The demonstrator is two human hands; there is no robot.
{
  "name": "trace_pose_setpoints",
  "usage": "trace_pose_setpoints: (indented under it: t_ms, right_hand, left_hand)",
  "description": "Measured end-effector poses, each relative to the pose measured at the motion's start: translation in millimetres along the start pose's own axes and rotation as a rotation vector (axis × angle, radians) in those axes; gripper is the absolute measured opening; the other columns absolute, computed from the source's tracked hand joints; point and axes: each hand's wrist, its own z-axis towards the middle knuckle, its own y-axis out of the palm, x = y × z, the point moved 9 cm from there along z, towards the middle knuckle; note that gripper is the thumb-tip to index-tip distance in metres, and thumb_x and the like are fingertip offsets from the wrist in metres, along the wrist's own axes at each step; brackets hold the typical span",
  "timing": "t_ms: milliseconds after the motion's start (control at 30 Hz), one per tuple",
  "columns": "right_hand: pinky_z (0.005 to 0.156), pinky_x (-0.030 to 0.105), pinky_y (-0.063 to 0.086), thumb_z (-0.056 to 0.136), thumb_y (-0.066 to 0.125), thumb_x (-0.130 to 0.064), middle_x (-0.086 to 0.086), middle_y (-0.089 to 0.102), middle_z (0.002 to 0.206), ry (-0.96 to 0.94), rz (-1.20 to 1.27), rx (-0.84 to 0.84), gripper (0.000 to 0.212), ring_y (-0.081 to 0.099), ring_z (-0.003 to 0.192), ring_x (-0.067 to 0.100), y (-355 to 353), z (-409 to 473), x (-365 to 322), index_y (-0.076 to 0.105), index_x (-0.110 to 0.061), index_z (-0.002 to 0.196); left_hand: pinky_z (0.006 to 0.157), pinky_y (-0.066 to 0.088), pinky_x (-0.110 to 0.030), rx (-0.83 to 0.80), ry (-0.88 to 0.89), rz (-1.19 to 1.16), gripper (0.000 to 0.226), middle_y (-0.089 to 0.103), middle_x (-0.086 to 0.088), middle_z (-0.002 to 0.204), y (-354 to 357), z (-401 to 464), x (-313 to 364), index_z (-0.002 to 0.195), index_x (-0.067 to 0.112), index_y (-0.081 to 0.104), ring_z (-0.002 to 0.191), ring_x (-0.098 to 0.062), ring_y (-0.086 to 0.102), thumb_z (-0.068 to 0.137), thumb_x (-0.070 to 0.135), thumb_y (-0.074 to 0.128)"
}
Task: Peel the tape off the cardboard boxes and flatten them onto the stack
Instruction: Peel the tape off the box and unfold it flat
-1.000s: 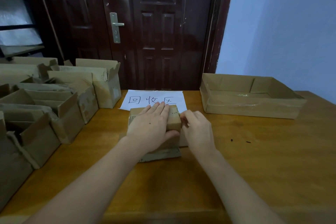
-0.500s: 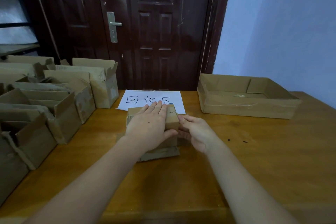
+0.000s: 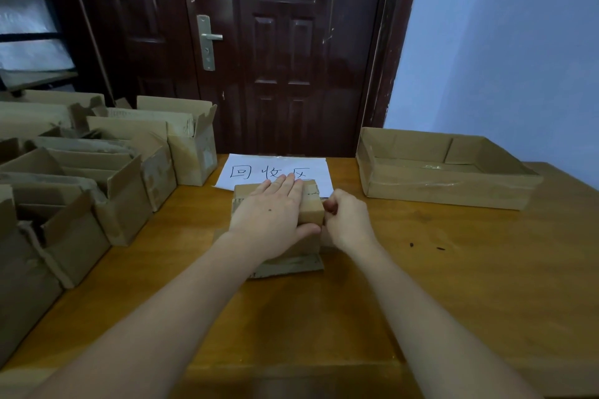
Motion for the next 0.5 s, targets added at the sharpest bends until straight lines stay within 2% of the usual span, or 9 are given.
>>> trace_pose_setpoints:
  t_ms: [67,133,200,333,433,500]
  right_hand:
    - [0.078,0.031,0.06,0.097,0.066,-0.013,-0.002,0.069,0.097,0.071,0.27,-0.055,0.004,0.067,0.09,0.015,-0.3,-1.4,8.1,0.067,-0.015,0.1]
    - [0.075,0.029,0.062,0.1,0.062,-0.017,0.003,0.073,0.101,0.157,0.542,-0.163,0.011,0.071,0.09,0.016,2.1,-5.7,12.7,0.072,-0.014,0.102]
    - [0.073,0.025,0.061,0.103,0.058,-0.021,0.003,0.075,0.105,0.221,0.67,-0.271,0.018,0.074,0.092,0.015,4.7,-10.1,15.1,0.075,-0.014,0.105]
    - [0.073,0.025,0.061,0.092,0.072,-0.013,0.0,0.075,0.106,0.29,0.655,-0.279,0.017,0.074,0.091,0.015,4.0,-10.8,22.1,0.076,-0.017,0.109]
    - [0.077,0.03,0.062,0.084,0.079,-0.006,0.002,0.075,0.104,0.396,0.758,-0.27,0.02,0.072,0.095,0.019,11.4,-13.1,30.0,0.077,-0.018,0.1]
    - [0.076,0.033,0.06,0.083,0.08,-0.005,0.002,0.073,0.1,0.386,0.599,-0.206,0.016,0.069,0.094,0.021,11.5,-11.6,38.5,0.076,-0.018,0.091]
  left_hand:
    - [0.126,0.009,-0.039,0.009,-0.003,0.0,0.103,0.011,-0.005,0.173,-0.8,-0.1,-0.1,0.165,0.017,0.007,0.159,-0.021,0.012,0.091,0.084,0.028]
    - [0.126,0.009,-0.04,0.011,-0.007,-0.004,0.103,0.012,-0.005,0.172,-1.3,0.4,-0.3,0.165,0.017,0.007,0.158,-0.021,0.013,0.091,0.084,0.029]
    - [0.126,0.01,-0.04,0.013,-0.005,-0.006,0.102,0.012,-0.006,0.172,-1.5,0.4,0.1,0.165,0.016,0.008,0.158,-0.021,0.013,0.091,0.083,0.03]
    - [0.126,0.01,-0.04,0.018,0.003,-0.004,0.101,0.013,-0.006,0.172,-1.6,-0.2,0.7,0.165,0.017,0.008,0.158,-0.021,0.013,0.092,0.083,0.03]
    - [0.125,0.008,-0.039,0.015,0.015,-0.007,0.102,0.013,-0.004,0.172,-1.1,-0.1,-0.7,0.165,0.017,0.008,0.158,-0.02,0.013,0.091,0.084,0.028]
    - [0.124,0.006,-0.038,0.014,0.041,-0.01,0.103,0.013,-0.003,0.173,-1.0,0.0,-2.0,0.165,0.018,0.008,0.158,-0.019,0.013,0.09,0.086,0.027]
